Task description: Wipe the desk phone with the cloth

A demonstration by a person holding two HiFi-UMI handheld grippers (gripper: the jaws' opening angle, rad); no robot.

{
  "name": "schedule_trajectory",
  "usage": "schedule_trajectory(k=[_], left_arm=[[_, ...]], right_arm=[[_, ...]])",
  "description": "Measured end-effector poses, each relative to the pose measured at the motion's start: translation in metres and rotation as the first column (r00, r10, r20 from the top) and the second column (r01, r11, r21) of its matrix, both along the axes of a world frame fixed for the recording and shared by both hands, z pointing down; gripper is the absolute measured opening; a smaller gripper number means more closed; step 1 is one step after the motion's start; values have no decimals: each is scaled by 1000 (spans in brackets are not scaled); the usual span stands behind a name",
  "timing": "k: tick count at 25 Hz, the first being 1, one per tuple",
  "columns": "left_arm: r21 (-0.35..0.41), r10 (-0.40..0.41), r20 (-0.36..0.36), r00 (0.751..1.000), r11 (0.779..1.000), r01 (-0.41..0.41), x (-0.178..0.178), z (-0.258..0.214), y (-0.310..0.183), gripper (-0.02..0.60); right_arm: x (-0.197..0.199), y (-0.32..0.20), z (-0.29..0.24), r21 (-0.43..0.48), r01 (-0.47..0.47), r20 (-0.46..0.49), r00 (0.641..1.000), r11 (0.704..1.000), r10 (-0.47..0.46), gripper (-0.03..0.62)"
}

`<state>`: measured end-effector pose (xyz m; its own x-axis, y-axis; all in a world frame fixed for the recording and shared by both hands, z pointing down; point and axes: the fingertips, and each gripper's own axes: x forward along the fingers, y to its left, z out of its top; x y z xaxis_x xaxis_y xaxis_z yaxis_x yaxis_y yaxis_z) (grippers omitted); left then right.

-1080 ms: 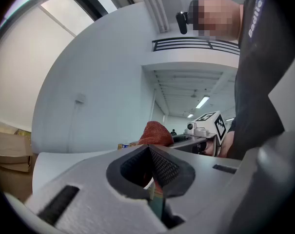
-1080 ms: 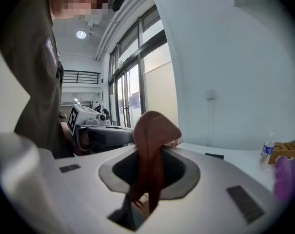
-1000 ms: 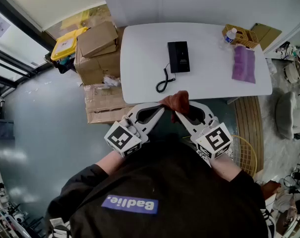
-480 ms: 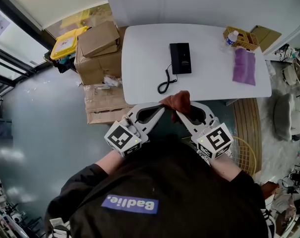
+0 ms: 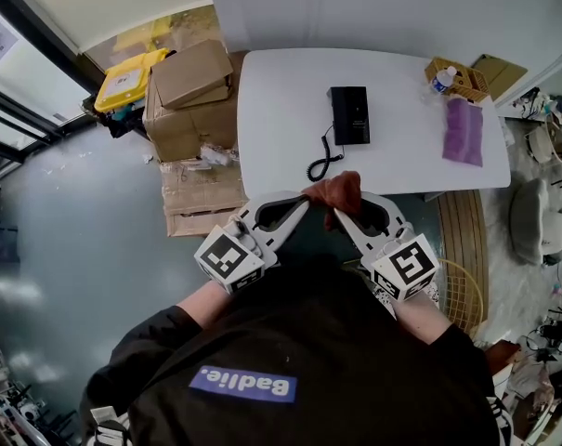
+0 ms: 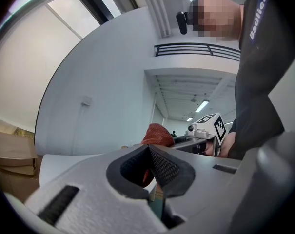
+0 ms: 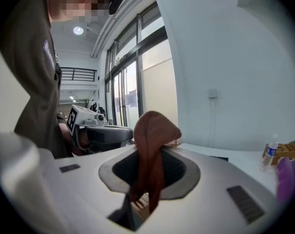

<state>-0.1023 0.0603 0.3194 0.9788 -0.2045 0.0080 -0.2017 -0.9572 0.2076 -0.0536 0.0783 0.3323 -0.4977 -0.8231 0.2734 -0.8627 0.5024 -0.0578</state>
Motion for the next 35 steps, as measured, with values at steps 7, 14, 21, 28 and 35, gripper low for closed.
schedule_trajectory(k=[7, 14, 21, 28, 35], left_arm=[[-35, 29, -14, 999, 999, -30, 5, 5, -15, 9], [-25, -35, -5, 999, 999, 35, 37, 11, -57, 9], [-17, -113, -62, 992, 994, 112, 87, 2, -107, 9], [-45, -222, -10, 975, 974, 222, 119, 21, -148, 9], [-51, -238, 17, 971, 970, 238, 136, 42, -169, 9]], right_arm=[[3, -12, 13, -43, 8, -16, 1000, 999, -8, 89], [43, -59, 30, -52, 64, 12, 998, 997, -63, 89], [95, -118, 41, -49, 196, -3, 981, 979, -196, 89], [145, -179, 70, -62, 240, -51, 969, 969, -243, 89], [183, -233, 109, -94, 227, -158, 958, 969, -240, 89]])
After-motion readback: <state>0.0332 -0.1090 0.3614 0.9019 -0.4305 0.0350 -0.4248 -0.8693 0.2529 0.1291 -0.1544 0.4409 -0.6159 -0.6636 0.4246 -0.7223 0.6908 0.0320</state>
